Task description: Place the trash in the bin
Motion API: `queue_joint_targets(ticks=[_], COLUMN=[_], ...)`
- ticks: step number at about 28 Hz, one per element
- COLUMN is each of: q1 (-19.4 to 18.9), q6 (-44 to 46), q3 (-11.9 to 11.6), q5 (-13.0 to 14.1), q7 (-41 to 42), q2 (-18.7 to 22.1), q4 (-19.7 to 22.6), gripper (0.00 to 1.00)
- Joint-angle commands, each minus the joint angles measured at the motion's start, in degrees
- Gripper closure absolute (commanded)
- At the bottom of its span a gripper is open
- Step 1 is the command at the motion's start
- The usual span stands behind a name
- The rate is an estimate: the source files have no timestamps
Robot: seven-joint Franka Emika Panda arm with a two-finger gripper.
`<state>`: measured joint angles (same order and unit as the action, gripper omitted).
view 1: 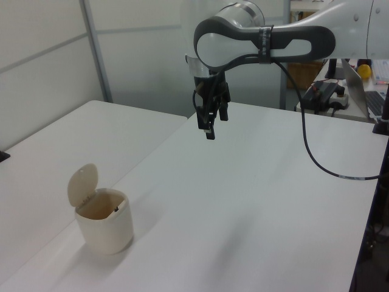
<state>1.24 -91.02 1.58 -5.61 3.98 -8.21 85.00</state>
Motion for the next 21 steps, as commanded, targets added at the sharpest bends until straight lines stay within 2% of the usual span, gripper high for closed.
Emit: queue_joint_targets(ticks=[1,21], q1=[0.3,1.2], q6=[0.6,0.6], q3=[-0.5,-0.6], q5=[1.5,2.2], q7=[1.5,1.5], q2=[1.8,1.7], q4=[1.9,1.7], gripper=[0.0,0.0])
